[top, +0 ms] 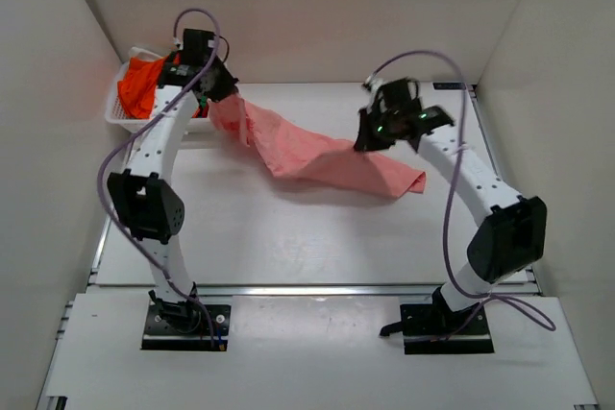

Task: Fold and stack the t-shirts
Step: Flatten out the tshirt

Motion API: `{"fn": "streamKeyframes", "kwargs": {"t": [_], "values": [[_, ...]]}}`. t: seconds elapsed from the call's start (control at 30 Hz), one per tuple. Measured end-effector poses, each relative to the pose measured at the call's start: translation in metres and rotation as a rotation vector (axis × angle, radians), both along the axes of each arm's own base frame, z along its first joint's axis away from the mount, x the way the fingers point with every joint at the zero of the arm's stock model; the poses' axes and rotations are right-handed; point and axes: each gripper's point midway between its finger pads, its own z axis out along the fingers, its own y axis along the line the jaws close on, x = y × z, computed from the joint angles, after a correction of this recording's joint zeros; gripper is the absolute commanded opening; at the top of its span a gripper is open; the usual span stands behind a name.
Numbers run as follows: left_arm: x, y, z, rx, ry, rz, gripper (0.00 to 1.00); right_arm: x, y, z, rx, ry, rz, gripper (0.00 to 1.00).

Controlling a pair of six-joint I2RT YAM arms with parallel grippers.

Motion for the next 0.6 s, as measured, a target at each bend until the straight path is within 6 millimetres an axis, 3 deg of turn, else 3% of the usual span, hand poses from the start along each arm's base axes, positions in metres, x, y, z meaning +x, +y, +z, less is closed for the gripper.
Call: {"fn": "streamKeyframes", "kwargs": {"t": [0.1, 0.2, 0.33, 0.47, 0.6], "values": [[-0.014, 0.027, 0.060, -0.019, -0.126, 0.038, 0.00, 0.044, -0.035, 0.087, 0.095, -0.190, -0.091, 0.00], [-0.035, 0.059, 0.126, -0.007, -0.276, 0.094, 0.00, 0.051, -0.066, 0.142, 0.124, -0.313, -0.151, 0.00], [-0.083, 0.077, 0.208, 0.043, -0.493, 0.129, 0.00, 0.030, -0.090, 0.179, 0.125, -0.400, -0.193, 0.00], [-0.159, 0.081, 0.275, 0.072, -0.700, 0.138, 0.00, -0.008, -0.104, 0.205, 0.128, -0.487, -0.218, 0.00], [-0.239, 0.086, 0.339, 0.065, -0.930, 0.154, 0.00, -0.054, -0.116, 0.246, 0.141, -0.629, -0.239, 0.00]]}}
